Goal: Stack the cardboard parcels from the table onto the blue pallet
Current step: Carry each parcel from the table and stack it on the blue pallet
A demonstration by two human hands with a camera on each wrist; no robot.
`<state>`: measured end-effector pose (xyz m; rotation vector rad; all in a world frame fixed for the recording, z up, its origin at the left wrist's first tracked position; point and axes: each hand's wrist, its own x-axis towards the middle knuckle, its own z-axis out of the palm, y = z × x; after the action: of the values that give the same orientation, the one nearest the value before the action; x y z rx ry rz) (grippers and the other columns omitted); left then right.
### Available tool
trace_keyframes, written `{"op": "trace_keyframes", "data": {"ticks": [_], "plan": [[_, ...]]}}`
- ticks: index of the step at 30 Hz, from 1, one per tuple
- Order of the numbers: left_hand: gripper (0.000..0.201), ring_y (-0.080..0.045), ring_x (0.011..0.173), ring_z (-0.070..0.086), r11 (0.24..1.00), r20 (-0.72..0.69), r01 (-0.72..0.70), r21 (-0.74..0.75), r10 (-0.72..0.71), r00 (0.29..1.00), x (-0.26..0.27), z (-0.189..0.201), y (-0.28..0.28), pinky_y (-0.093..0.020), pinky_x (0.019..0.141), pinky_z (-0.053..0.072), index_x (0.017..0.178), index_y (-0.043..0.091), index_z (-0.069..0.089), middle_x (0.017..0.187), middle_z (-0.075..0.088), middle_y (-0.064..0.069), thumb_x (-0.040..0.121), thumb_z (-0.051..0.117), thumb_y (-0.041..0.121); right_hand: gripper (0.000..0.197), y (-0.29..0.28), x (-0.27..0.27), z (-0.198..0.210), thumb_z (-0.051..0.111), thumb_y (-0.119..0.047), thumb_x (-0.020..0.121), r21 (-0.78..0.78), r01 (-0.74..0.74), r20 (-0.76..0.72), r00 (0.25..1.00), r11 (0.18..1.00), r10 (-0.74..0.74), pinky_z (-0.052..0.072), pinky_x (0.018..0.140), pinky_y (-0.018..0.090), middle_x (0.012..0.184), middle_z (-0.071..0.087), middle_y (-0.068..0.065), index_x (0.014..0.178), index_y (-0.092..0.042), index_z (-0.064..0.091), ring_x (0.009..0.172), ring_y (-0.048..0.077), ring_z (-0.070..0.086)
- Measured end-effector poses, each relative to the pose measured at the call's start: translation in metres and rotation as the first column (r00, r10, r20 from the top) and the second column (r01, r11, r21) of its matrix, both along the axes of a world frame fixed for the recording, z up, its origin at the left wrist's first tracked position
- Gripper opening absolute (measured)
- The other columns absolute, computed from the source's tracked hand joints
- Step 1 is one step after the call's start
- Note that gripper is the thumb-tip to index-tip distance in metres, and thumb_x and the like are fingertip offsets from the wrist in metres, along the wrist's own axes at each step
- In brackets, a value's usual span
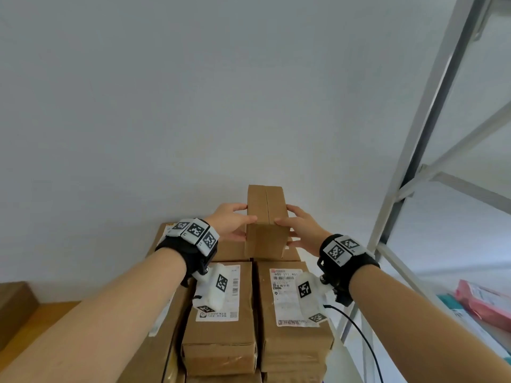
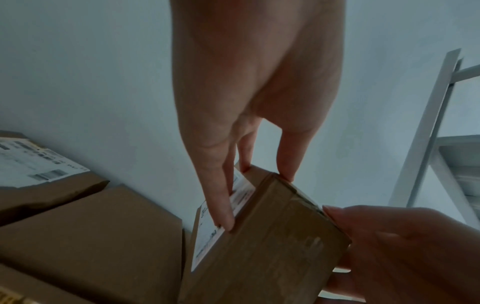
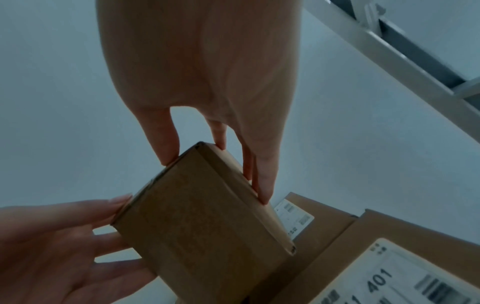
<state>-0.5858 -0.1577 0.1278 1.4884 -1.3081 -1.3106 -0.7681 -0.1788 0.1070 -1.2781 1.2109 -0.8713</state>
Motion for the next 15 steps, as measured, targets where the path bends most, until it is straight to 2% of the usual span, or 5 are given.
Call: {"op": "trace_keyframes", "data": {"ticks": [2, 3, 6, 10, 15], "plan": [[0.059, -0.019, 0.093, 0.064, 1.000, 0.007, -0.007, 0.009, 0.007, 1.000, -0.005, -0.004, -0.003, -0.038, 0.085, 0.054, 0.143, 0.015, 0.036, 0.121, 0.057, -0.005, 0.090, 0.062, 0.013, 0.060, -0.006, -0.004, -0.006, 0.060, -0.014, 0.090, 0.015, -0.014, 0.000, 1.000, 1.000, 0.014, 0.050, 0.072, 0.035, 0.103, 0.060, 0.003, 0.143, -0.022, 0.033, 0.088, 0.018, 0.060], [0.059, -0.019, 0.095, 0.063, 1.000, 0.010, -0.013, 0.012, 0.013, 1.000, -0.007, -0.006, -0.004, -0.039, 0.087, 0.054, 0.143, 0.014, 0.035, 0.126, 0.055, -0.006, 0.090, 0.062, 0.014, 0.059, -0.009, -0.006, -0.008, 0.060, -0.015, 0.091, 0.023, -0.019, 0.002, 1.000, 1.000, 0.019, 0.050, 0.070, 0.033, 0.102, 0.060, 0.002, 0.143, -0.022, 0.033, 0.087, 0.017, 0.060], [0.060, -0.019, 0.099, 0.059, 0.999, 0.008, -0.043, 0.013, 0.043, 0.999, -0.010, -0.010, -0.010, -0.040, 0.090, 0.053, 0.143, 0.014, 0.035, 0.135, 0.049, -0.005, 0.089, 0.062, 0.016, 0.057, -0.018, -0.008, -0.012, 0.059, -0.017, 0.091, 0.030, -0.027, -0.002, 1.000, 0.999, 0.027, 0.051, 0.071, 0.033, 0.101, 0.060, 0.001, 0.143, -0.021, 0.033, 0.087, 0.017, 0.060], [0.058, -0.020, 0.099, 0.061, 0.997, -0.020, -0.073, 0.029, 0.074, 0.997, -0.016, -0.016, -0.016, -0.043, 0.095, 0.050, 0.142, 0.014, 0.037, 0.116, 0.054, 0.001, 0.090, 0.061, 0.017, 0.060, -0.028, -0.012, -0.013, 0.060, -0.018, 0.091, 0.022, -0.034, -0.021, 0.999, 0.999, 0.034, 0.051, 0.074, 0.036, 0.110, 0.059, 0.004, 0.144, -0.022, 0.032, 0.089, 0.017, 0.059], [0.062, -0.023, 0.112, 0.056, 0.995, 0.019, -0.100, 0.025, 0.100, 0.995, -0.017, -0.024, -0.018, -0.042, 0.095, 0.050, 0.144, 0.013, 0.034, 0.141, 0.044, -0.007, 0.090, 0.062, 0.023, 0.058, -0.030, -0.014, -0.017, 0.059, -0.020, 0.092, 0.047, -0.062, -0.019, 0.998, 0.997, 0.063, 0.050, 0.065, 0.031, 0.100, 0.059, -0.001, 0.143, -0.022, 0.032, 0.086, 0.015, 0.060]]}}
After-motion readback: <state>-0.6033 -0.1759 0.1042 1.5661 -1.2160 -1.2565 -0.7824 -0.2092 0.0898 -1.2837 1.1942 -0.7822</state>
